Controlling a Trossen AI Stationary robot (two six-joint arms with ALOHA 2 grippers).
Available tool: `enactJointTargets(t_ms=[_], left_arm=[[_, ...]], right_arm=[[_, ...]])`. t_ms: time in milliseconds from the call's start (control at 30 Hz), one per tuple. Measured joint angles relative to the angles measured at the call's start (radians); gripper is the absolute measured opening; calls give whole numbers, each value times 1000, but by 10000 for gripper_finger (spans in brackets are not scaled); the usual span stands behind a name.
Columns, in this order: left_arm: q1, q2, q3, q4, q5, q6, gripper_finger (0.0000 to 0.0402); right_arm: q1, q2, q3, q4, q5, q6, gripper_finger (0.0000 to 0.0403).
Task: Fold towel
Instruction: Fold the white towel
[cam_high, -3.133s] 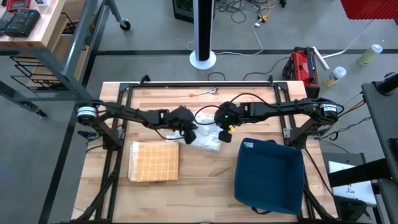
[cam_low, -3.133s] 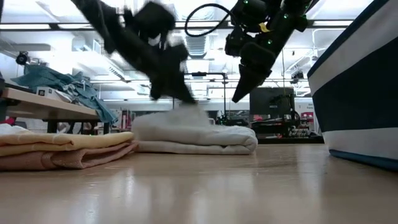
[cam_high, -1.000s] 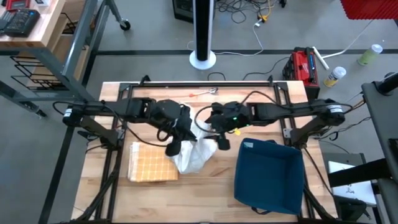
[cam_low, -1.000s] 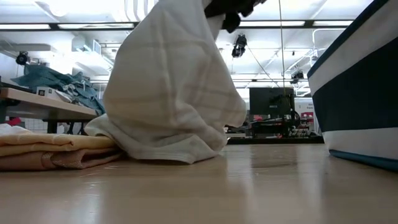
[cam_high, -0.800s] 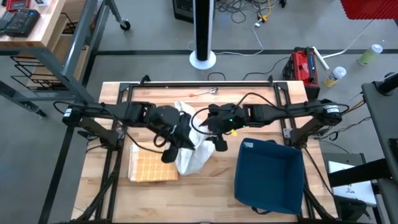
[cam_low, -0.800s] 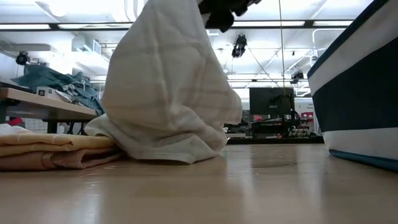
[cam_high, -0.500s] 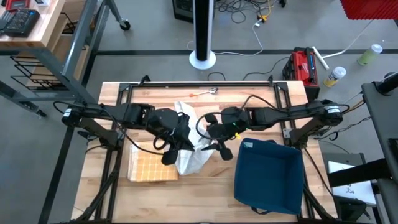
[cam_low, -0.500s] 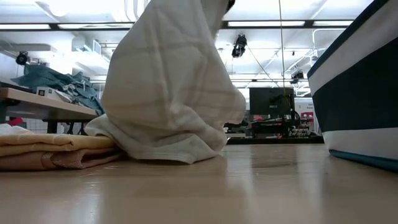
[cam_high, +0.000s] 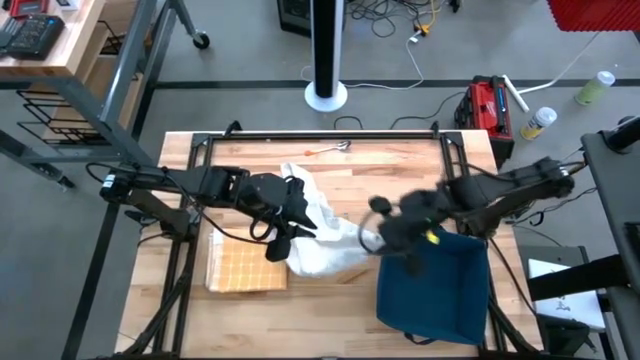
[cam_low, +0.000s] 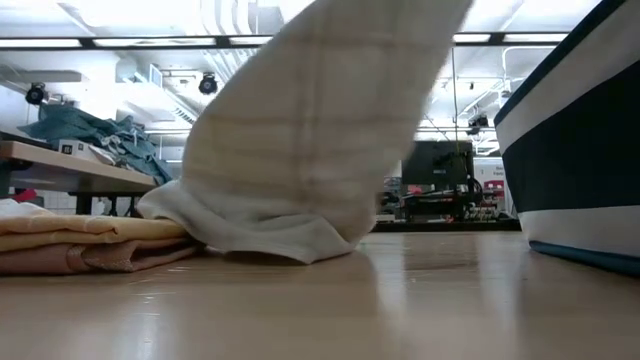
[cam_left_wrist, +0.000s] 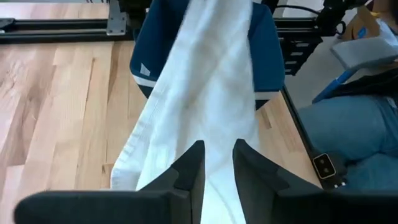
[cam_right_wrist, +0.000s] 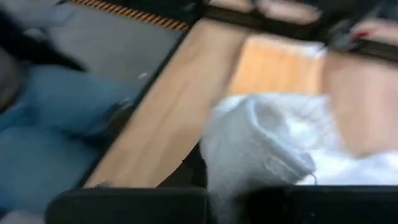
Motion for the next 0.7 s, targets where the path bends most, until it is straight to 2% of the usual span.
enactJointTargets(t_ms=[67,133,200,300,400,533,700], left_arm=[[0,4,-12,14,-47,-4,75],[-1,7,-44,23,-135,-10,75],[-1,11,-104,95,-180,-11,75],[-1,15,-236,279,-182,26,75],[-2,28,-385,552,-164,54,75],[-1,53,-544,827,-146,70,75],[-3,116,-652,1031,-117,69,75]], right_arm=[[54,-23,-17,-21,-3,54,2],[110,-33,-46,-18,1,79,1],[164,-28,-75,-8,4,82,1],[232,-24,-116,-3,3,80,1],[280,-25,-165,8,3,83,1],[331,-24,-219,13,4,120,0],[336,-25,-274,64,5,172,0]])
